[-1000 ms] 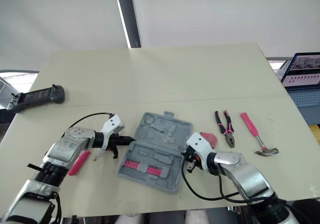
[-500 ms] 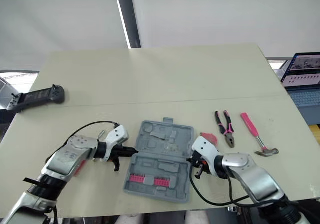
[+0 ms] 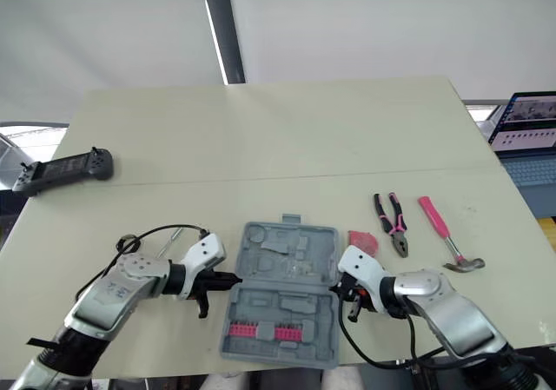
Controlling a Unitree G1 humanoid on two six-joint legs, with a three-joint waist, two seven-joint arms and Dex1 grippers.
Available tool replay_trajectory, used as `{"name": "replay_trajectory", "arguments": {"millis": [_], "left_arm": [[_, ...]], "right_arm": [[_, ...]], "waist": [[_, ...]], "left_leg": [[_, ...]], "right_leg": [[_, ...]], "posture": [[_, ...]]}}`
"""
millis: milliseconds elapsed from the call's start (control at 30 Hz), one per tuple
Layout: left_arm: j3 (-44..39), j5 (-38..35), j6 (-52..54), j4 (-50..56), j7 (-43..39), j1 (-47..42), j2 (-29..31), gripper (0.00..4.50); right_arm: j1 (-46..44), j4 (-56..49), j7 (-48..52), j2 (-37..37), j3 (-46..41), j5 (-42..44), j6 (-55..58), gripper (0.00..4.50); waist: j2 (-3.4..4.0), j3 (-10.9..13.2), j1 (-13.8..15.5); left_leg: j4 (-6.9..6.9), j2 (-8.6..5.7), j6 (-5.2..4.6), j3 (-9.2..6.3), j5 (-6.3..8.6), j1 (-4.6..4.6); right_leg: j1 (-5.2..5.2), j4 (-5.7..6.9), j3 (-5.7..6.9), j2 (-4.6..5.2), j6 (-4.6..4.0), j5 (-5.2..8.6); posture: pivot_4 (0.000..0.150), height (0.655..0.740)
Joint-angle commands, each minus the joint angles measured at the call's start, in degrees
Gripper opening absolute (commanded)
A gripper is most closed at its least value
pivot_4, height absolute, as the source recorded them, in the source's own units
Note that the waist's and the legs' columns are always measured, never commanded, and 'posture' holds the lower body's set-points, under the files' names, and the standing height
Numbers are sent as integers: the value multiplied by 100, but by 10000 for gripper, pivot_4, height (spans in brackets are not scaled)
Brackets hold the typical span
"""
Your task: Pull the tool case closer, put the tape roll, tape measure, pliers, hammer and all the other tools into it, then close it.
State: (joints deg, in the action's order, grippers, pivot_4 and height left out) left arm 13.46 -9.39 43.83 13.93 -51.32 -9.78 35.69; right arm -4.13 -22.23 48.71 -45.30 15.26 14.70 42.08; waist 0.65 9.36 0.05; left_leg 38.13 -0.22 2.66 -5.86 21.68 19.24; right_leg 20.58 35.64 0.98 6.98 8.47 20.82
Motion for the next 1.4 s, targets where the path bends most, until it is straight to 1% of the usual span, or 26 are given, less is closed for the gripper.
{"name": "replay_trajectory", "arguments": {"millis": [33, 567, 800, 1267, 1400], "left_arm": [[235, -166, 132, 250, -21, 211, -56, 0], [270, -455, 635, 980, 126, 717, 50, 0], [260, -574, 824, 1259, 281, 935, 29, 0], [173, -657, 912, 1257, 428, 959, 108, 0], [-19, -631, 851, 1119, 467, 963, 223, 0]], "right_arm": [[158, -235, 213, -81, 92, 98, -30, 289], [620, -668, 227, -308, -36, 175, 114, 289], [716, -693, 228, -361, -19, 177, 96, 289], [732, -544, 214, -378, -11, 109, 65, 289], [765, -381, 223, -465, -124, 54, -49, 289]], "waist": [[0, -1, 0], [-2, -2, 4], [-2, -2, 14], [-3, -2, 27], [-3, -2, 26]], "left_leg": [[0, 0, 0, 0, 0, 0], [-4, 0, 0, 1, 0, 0], [-4, 0, 0, 1, 1, 0], [-4, -2, 0, 1, 1, 0], [-4, -2, 0, 2, 1, 0]], "right_leg": [[0, 0, 0, 0, 0, 0], [-3, -8, -1, 1, 0, 0], [-4, -11, -3, 2, 0, 0], [-5, -12, -2, 5, 0, 0], [-5, -12, -2, 5, 0, 0]], "posture": [[1500, 7400], [1500, 7400], [1500, 7400], [1500, 7400], [1500, 7400]]}}
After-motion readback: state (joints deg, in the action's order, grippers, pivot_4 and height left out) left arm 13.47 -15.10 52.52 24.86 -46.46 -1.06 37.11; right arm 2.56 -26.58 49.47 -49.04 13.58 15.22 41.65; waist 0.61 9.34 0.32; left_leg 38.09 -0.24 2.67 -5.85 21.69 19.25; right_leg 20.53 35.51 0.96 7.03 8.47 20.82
